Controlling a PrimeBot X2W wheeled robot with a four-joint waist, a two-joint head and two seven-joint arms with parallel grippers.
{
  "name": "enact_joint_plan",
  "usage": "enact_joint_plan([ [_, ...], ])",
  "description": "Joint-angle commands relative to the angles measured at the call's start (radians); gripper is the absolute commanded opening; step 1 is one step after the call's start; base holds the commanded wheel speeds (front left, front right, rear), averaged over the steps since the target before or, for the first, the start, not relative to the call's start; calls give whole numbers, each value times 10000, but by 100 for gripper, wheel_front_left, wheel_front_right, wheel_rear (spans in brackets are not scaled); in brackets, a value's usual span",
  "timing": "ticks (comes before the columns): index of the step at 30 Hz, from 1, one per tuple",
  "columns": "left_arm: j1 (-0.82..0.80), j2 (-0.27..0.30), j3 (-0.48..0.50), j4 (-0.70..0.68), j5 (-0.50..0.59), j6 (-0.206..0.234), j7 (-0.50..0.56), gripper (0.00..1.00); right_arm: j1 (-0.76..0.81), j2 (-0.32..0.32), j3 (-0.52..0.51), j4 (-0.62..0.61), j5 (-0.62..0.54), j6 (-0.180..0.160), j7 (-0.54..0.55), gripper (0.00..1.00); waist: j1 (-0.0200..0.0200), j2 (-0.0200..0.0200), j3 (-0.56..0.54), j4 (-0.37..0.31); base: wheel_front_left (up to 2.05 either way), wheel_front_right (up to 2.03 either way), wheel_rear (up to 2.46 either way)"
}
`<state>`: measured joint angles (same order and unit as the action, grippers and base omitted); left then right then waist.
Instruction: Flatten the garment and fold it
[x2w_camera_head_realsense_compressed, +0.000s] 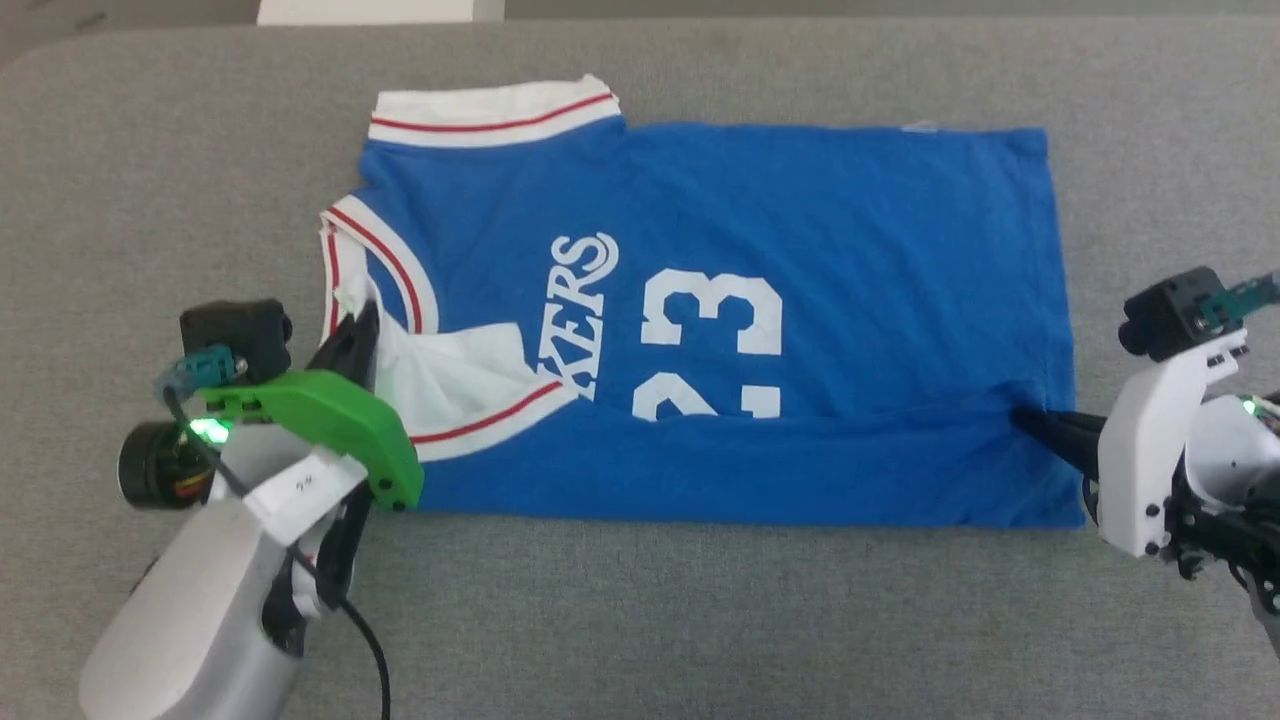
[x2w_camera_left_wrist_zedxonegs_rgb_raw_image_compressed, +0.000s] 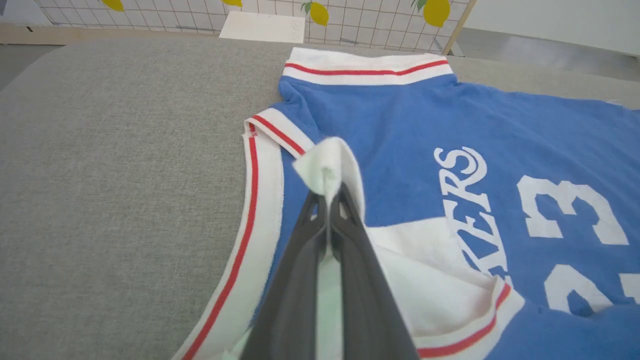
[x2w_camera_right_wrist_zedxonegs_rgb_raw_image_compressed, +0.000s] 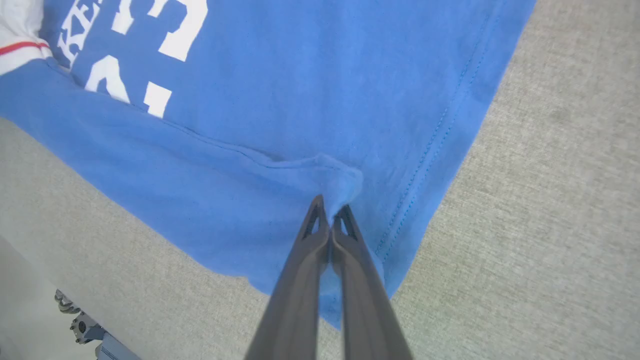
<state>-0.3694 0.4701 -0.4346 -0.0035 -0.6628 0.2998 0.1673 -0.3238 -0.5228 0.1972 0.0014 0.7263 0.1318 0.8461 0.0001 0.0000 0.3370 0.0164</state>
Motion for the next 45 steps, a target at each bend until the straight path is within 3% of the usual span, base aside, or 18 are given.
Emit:
enact_joint_plan([
  [1,-272,-37,-26,148,52,-61,47,0,-236,-3,58,19,-115,-11,89,0,-1,0,504,-59,0,0,0],
  [11,-1321,-403,-244,1678,-20,-302,346,0,-1072,-111,710,377,-273,-11,729,0,-1,0,1332,-27,0,0,0],
  [19,-1468,-696,-245,2592,-298,-334,437,0,-1266,-136,1145,701,-179,-11,850,0,-1,0,1245,-39,0,0,0],
  [20,-1468,-721,-209,2612,-339,-335,393,32,-1279,-134,1143,727,-183,-11,778,11,-1,0,1189,-26,0,0,0],
  [21,-1457,-740,-171,2625,-379,-327,356,79,-1273,-126,1149,765,-167,-11,744,67,-1,0,1120,-14,0,0,0],
  [22,-1435,-742,-117,2624,-409,-302,295,100,-1267,-102,1127,792,-131,-11,650,100,-1,0,1018,-2,0,0,0],
  [31,-898,-475,591,1905,-638,15,-439,100,-879,428,398,957,247,-11,-660,100,-1,0,-287,35,0,0,0],
  [37,36,-120,1083,955,-383,86,-1839,100,-192,1044,-463,789,10,-11,-2683,100,-1,0,-1304,-41,0,0,0],
  [45,2179,-82,1080,15,102,131,-3685,100,1363,1614,-1395,288,-752,-11,-5367,100,-1,0,-2249,-146,0,0,0],
])
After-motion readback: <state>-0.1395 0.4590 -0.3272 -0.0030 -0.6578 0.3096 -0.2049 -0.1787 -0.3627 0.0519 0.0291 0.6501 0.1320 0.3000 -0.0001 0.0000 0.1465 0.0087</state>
